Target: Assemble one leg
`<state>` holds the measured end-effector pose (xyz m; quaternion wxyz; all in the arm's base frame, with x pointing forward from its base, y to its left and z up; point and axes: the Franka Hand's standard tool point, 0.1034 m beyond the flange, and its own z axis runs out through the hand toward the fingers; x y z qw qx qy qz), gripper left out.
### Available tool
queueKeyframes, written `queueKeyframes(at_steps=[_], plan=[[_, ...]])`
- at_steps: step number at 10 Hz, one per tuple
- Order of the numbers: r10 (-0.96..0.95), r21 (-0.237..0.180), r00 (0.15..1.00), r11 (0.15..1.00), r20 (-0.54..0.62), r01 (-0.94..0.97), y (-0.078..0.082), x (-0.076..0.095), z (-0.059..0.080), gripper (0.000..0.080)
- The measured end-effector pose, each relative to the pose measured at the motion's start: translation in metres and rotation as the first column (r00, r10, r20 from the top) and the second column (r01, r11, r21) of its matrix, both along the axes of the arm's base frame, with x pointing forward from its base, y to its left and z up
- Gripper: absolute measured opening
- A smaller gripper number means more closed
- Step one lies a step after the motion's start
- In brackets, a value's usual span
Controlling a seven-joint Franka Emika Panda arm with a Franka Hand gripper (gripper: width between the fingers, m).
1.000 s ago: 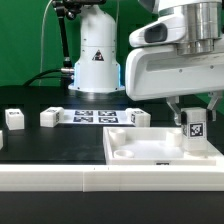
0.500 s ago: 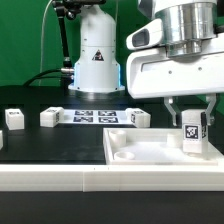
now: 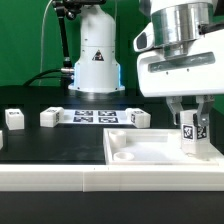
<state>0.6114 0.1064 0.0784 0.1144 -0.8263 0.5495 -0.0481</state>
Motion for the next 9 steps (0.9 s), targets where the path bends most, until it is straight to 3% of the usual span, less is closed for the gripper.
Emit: queueKeyframes(at_steps=[1,2,4,6,8,9], plan=[[-0.011,0.004,1.000,1.000,-0.001,0.011,0.0007,0.0000,0.0000,0.0369],[0.010,-0.001,1.000,1.000,0.002,-0.010,0.0007,-0.0001,-0.0002,0.0369],[0.098,-0.015,0.995,0.995,0.006,-0.098,0.0046,-0.0013,-0.0005,0.0622],[0.288,-0.042,0.958,0.957,-0.005,-0.288,0.0072,-0.0025,-0.0007,0.0641],[0.499,-0.066,0.867,0.864,-0.013,-0.499,0.0090,-0.0007,0.0002,0.0648],[0.622,-0.093,0.782,0.778,-0.024,-0.622,0.0099,0.0004,0.0018,0.0648]])
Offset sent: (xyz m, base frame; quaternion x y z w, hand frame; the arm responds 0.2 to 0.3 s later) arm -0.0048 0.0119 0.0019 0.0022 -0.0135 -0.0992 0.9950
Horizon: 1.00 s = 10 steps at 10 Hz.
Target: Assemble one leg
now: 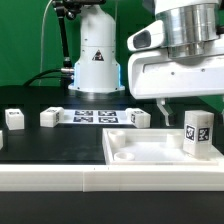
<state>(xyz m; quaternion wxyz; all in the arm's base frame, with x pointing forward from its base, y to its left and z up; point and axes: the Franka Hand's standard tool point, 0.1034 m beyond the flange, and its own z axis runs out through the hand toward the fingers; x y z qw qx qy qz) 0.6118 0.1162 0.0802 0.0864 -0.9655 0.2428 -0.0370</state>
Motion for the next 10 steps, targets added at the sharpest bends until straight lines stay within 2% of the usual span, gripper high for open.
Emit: queueKeyframes(at_steps=[1,4,5,8,10], plan=[[0.096,-0.018,0.995,0.995,0.011,-0.095,-0.002,0.000,0.000,0.0648],[0.279,-0.085,0.960,0.957,0.021,-0.276,0.014,-0.002,0.002,0.0648],[0.318,-0.092,0.948,0.945,0.023,-0.315,0.014,-0.003,0.001,0.0648],[0.507,-0.137,0.861,0.857,0.051,-0.497,0.008,-0.002,-0.001,0.0648],[0.572,-0.150,0.819,0.815,0.051,-0.560,0.007,-0.002,-0.001,0.0648]])
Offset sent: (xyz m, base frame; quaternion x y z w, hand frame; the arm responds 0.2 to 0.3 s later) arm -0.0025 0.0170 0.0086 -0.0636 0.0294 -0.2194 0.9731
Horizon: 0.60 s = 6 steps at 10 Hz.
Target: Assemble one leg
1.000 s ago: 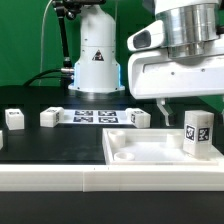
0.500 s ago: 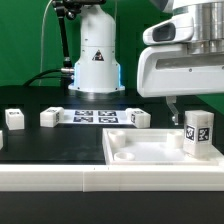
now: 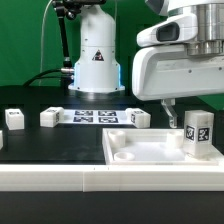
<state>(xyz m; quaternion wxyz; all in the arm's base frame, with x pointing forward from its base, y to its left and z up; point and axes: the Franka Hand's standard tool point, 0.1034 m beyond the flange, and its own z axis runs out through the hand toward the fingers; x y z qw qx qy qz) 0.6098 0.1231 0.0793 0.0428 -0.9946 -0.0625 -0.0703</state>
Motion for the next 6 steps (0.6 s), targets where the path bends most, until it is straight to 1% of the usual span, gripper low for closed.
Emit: queueKeyframes(at_steps=[1,3,4,6], plan=[[-0.003,0.001,1.000,1.000,0.000,0.003,-0.0001,0.0000,0.0000,0.0648],[-0.004,0.001,1.000,1.000,0.000,0.004,-0.0001,0.0000,-0.0001,0.0390],[-0.008,-0.003,1.000,1.000,0.000,0.008,-0.0039,0.0008,-0.0001,0.0295],[-0.037,0.000,0.999,0.999,-0.002,0.037,-0.0056,0.0009,-0.0004,0.0293]])
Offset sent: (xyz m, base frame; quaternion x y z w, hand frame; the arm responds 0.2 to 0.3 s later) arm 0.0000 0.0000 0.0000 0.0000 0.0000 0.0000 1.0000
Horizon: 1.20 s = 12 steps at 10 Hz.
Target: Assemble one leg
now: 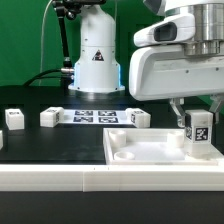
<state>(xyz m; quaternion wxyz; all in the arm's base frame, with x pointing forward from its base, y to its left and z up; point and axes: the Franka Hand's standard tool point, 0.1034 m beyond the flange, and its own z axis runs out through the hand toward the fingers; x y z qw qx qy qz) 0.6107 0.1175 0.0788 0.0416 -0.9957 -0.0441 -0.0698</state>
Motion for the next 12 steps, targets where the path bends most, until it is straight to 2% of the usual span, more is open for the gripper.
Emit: queueKeyframes(at_steps=[1,3,6,9,12], plan=[[0.000,0.000,1.000,1.000,0.000,0.000,-0.0001,0.0000,0.0000,0.0293],[-0.262,0.042,0.965,0.964,-0.031,0.263,-0.0013,-0.0003,-0.0011,0.0293],[-0.572,0.080,0.817,0.814,-0.071,0.576,-0.0013,-0.0007,-0.0021,0.0294],[-0.859,0.096,0.490,0.481,-0.148,0.871,0.0049,-0.0014,-0.0041,0.0294],[-0.912,0.093,0.362,0.350,-0.192,0.932,0.0030,-0.0008,-0.0038,0.0294]])
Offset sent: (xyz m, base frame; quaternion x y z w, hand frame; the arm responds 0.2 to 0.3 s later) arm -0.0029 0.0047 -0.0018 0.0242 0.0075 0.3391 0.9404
